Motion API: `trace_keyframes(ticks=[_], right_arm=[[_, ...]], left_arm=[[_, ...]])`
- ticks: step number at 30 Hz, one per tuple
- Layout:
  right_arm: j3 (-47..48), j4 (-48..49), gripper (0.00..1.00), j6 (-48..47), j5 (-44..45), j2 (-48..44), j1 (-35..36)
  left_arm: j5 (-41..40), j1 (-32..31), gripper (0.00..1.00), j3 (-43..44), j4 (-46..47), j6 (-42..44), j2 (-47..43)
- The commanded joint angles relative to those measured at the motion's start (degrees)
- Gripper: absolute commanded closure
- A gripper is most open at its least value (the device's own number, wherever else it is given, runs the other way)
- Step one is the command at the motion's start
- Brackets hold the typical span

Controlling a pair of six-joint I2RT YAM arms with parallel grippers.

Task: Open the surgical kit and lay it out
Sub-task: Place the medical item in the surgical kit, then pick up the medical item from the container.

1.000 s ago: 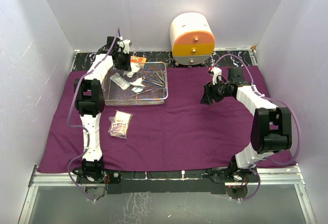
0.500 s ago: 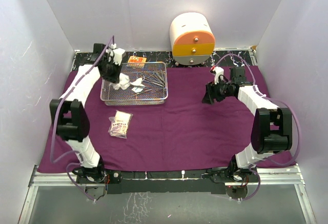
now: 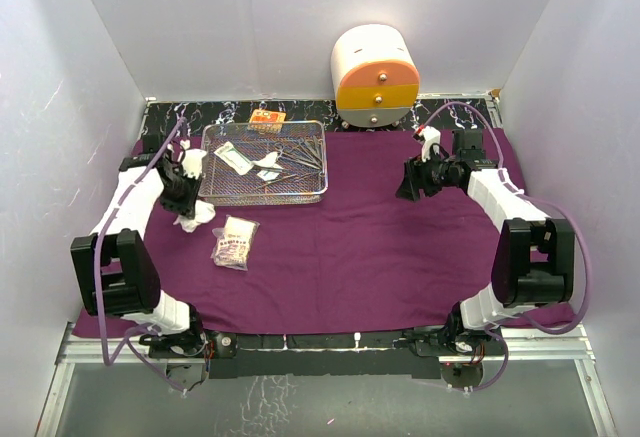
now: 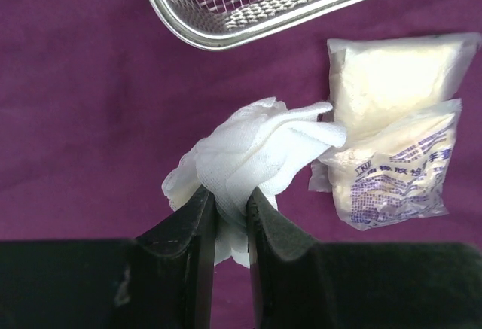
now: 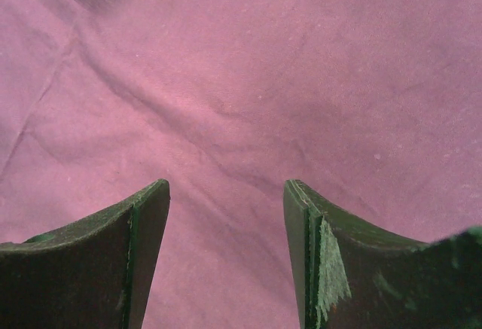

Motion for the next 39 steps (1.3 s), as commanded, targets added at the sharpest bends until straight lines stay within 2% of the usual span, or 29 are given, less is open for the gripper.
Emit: trace_keyframes(ticks=[1, 6, 11, 14, 19, 27, 34, 39], right_arm=[[0.90, 2.10, 0.40, -0.60, -0.42, -2.73, -0.15], [0.59, 2.30, 0.39, -0.69, -0.21, -2.93, -0.63], [0.62, 2.27, 0.39, -0.76, -0.06, -2.52, -0.93], [0.63, 2.26, 0.39, -0.77, 0.12, -2.34, -1.02], [0.67, 2.13, 0.39, -0.86, 0.20, -2.24, -1.03], [1.05, 1.97, 0.39, -0.85, -0.17, -2.32, -1.08], [1.24, 1.76, 0.39, -0.86, -0.66, -2.23, -1.11], [1.33, 1.61, 0.39, -0.95, -0.25, -2.44, -1.11]], left_arm=[[-1.15, -0.11, 1.00, -2.76, 2.54, 1.69, 1.45], [-4.97, -0.06, 1.00, -3.82, 6.31, 0.17, 7.63], [-4.89, -0.11, 0.99, -3.97, 8.26, -0.74, 10.59], [-3.84, -0.10, 0.91, -4.01, 7.74, -1.08, 11.53], [-4.18, -0.11, 0.73, -2.28, 4.45, -1.00, 11.31], [-4.21, -0.10, 0.40, 5.27, -4.21, -1.25, 7.03], [1.89, -0.83, 0.36, 14.01, -8.41, -3.81, 6.82], [3.36, -5.33, 0.35, 20.82, -6.67, -5.83, 9.66]])
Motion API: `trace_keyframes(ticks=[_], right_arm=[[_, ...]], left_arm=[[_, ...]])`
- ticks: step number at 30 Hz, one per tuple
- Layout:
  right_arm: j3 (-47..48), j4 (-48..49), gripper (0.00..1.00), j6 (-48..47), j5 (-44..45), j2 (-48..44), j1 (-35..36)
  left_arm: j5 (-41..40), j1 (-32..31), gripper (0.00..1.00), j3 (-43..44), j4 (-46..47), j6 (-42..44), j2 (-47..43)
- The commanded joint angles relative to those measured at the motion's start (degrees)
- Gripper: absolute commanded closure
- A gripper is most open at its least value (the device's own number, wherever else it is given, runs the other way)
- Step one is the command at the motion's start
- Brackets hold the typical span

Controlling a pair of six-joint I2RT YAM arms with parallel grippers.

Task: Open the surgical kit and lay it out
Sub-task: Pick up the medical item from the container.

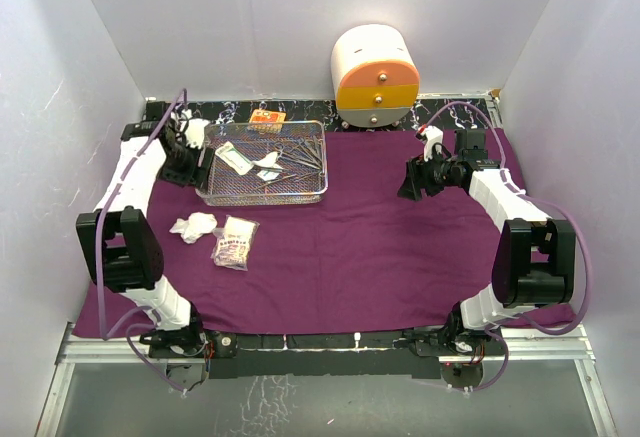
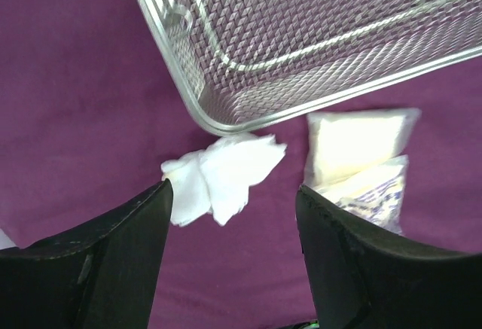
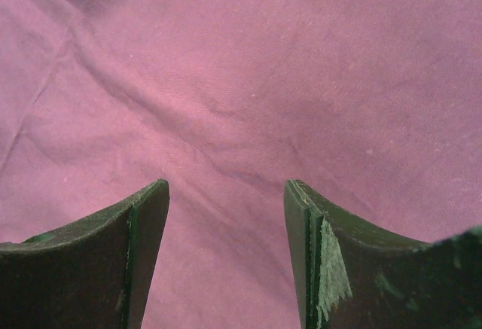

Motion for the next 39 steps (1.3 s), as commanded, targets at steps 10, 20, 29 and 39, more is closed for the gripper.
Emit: trace_keyframes(ticks=[10, 20, 29, 39], right_arm=[[1.13, 1.67, 0.39, -1.08, -0.11, -2.68, -0.47], [1.08, 1.80, 0.39, -1.19, -0.11, -2.11, -0.75], [1.16, 1.73, 0.39, -1.23, 0.12, -1.37, -0.80], [1.32, 1.57, 0.39, -1.28, 0.20, -1.07, -0.80]], left_arm=[[1.70, -13.07, 0.34, 27.53, 2.15, -4.00, 19.06], [0.88, -17.87, 0.34, 45.26, 1.96, -3.89, 35.58], [-2.22, -19.44, 0.34, 44.41, 5.14, -2.54, 39.07], [-2.33, -19.74, 0.34, 41.91, 6.53, -2.54, 39.67]])
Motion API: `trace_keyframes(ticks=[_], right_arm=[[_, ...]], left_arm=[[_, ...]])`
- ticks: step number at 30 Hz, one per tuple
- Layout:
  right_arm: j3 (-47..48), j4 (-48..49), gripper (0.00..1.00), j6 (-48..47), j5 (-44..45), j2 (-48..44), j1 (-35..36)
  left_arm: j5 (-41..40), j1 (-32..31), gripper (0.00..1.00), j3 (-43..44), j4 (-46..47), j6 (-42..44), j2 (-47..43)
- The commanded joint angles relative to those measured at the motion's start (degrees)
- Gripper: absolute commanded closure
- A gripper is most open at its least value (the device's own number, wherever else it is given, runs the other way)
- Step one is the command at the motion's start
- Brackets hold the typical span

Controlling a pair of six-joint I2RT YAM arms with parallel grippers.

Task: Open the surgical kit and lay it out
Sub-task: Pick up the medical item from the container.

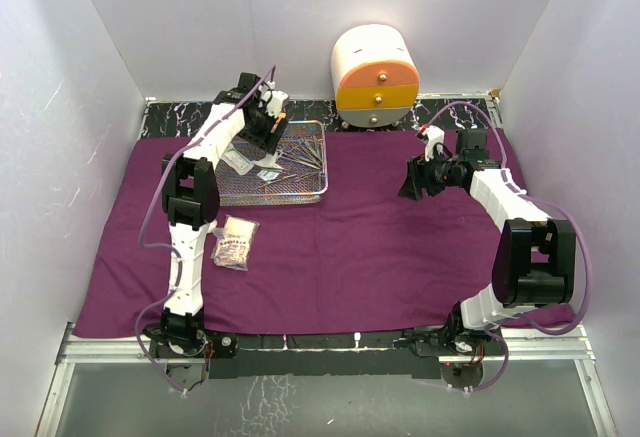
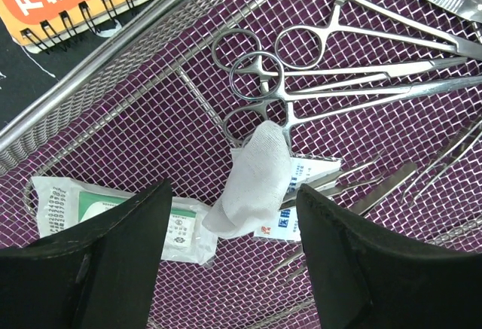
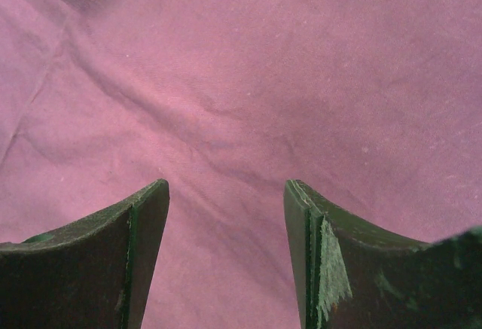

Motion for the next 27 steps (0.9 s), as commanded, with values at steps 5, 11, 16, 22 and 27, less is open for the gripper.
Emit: trace_keyframes(ticks=[5, 11, 16, 22, 27], right_arm=[[1.32, 1.67, 0.39, -1.10, 0.12, -1.13, -0.30], [1.20, 1.60, 0.39, -1.16, 0.22, -1.35, -0.31], [1.23, 1.58, 0.39, -1.18, 0.22, -1.17, -0.37], [1.22, 1.55, 0.39, -1.24, 0.57, -1.06, -0.37], [1.19, 1.55, 0.39, -1.26, 0.75, -0.91, -0.33]], left_arm=[[-0.71, -0.30, 0.36, -0.55, 1.20, 0.26, 1.01], [-0.69, -0.47, 0.42, 0.58, 0.66, 0.22, 2.86], [-0.74, -0.51, 0.48, 0.74, 0.40, 0.19, 3.66], [-0.36, -0.60, 0.59, 0.49, 0.17, 0.09, 4.15], [0.01, -0.71, 0.75, 0.29, -0.29, 0.13, 4.07]])
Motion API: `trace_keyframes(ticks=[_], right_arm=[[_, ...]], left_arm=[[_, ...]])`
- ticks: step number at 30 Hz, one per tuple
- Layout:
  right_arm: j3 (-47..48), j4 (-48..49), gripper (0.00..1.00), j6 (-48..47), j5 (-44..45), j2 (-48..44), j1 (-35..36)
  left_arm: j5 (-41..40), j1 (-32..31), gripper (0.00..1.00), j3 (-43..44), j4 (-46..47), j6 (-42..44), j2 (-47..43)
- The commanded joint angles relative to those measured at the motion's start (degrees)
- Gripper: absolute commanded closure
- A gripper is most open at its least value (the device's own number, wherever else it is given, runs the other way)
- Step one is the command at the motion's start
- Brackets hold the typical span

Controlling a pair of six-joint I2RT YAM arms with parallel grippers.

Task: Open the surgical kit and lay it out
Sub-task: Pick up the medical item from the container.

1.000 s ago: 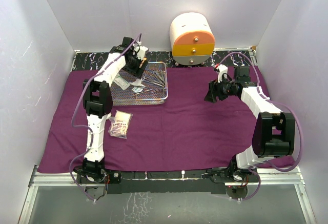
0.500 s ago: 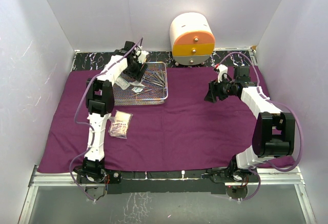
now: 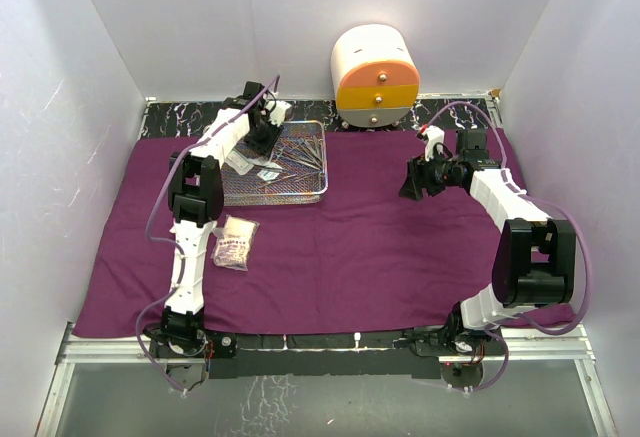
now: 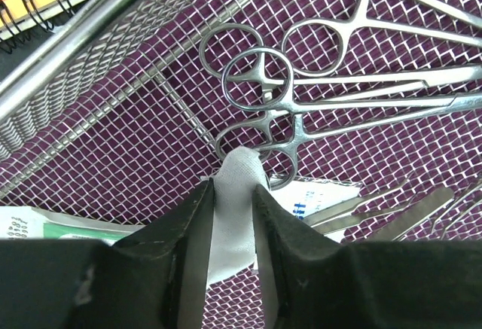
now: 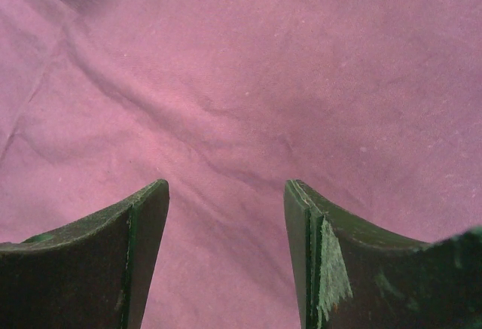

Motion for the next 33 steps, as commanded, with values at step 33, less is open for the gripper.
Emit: trace_keyframes(ticks=[33], right_arm=[[1.25, 1.37, 0.39, -1.35, 0.79, -2.05, -0.38]], left_arm=[[-6.81, -0.28, 1.00, -20.99, -2.50, 4.05, -32.20]])
